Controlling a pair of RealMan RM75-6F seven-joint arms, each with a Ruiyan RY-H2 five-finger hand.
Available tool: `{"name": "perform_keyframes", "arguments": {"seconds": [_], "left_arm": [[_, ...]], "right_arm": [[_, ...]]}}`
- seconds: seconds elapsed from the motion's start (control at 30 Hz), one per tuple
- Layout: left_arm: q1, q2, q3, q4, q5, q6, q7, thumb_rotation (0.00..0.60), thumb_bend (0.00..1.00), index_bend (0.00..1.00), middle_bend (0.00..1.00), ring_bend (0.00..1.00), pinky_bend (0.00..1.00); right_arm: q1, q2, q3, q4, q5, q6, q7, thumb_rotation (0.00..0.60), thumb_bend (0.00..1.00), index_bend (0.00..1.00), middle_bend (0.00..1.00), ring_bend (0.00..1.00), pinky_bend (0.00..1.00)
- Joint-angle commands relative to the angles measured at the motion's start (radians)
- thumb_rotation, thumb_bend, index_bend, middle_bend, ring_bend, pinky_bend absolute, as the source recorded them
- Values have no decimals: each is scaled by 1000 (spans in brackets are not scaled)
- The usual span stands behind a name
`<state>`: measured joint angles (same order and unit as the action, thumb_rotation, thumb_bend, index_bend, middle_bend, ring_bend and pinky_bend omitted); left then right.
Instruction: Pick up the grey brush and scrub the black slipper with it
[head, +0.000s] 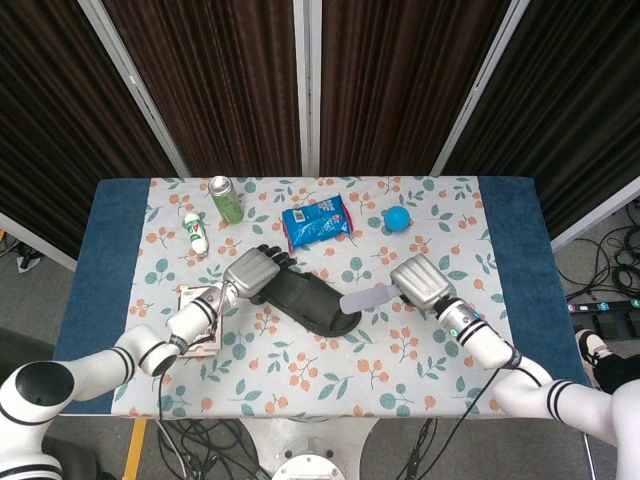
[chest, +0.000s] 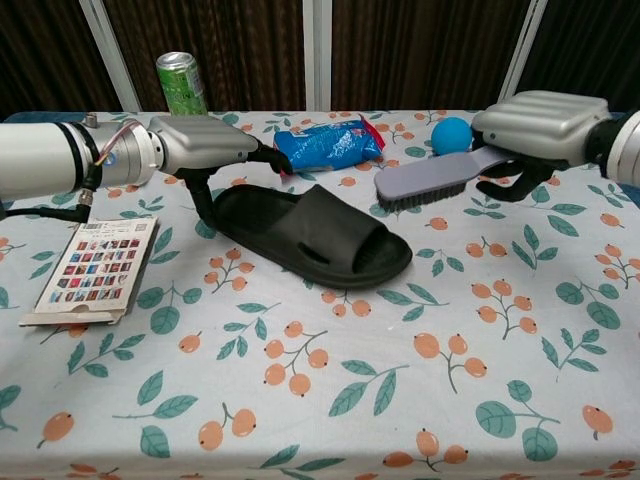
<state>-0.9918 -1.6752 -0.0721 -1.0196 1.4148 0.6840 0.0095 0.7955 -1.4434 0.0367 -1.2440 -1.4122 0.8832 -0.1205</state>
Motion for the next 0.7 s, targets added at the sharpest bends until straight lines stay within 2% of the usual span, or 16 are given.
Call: {"name": "perform_keyframes", "arguments": {"seconds": [0.03, 0.2, 0.47, 0.57, 0.6, 0.7], "left_arm": [[13, 44, -13, -61, -15, 29, 43, 600, 204, 166, 223, 131, 206], [54, 114, -36, -149, -48, 99, 77, 600, 202, 166, 222, 131, 206], [151, 212, -59, -252, -98, 220, 54, 600, 183, 166, 222, 131, 206], [172, 229, -57, -264, -104, 235, 45, 600, 182, 166, 222, 130, 206], [177, 233, -54, -268, -102, 237, 43, 600, 181, 165, 222, 130, 206], [186, 237, -44, -275, -89, 244, 42, 600, 178, 165, 222, 131, 206]], "right_arm": [[-25, 24, 19, 1, 63, -17, -15, 600, 385, 1000, 1000, 1000, 1000], [-29, -27, 25, 70, 151, -86, -64, 600, 356, 1000, 1000, 1000, 1000], [-16, -140, 30, 196, 204, -142, -127, 600, 337, 1000, 1000, 1000, 1000], [-13, -173, 32, 228, 220, -152, -160, 600, 275, 989, 998, 1000, 1000], [-13, -182, 34, 233, 228, -152, -177, 600, 248, 972, 992, 997, 1000], [-15, -187, 41, 216, 255, -156, -211, 600, 123, 785, 890, 898, 965]]}}
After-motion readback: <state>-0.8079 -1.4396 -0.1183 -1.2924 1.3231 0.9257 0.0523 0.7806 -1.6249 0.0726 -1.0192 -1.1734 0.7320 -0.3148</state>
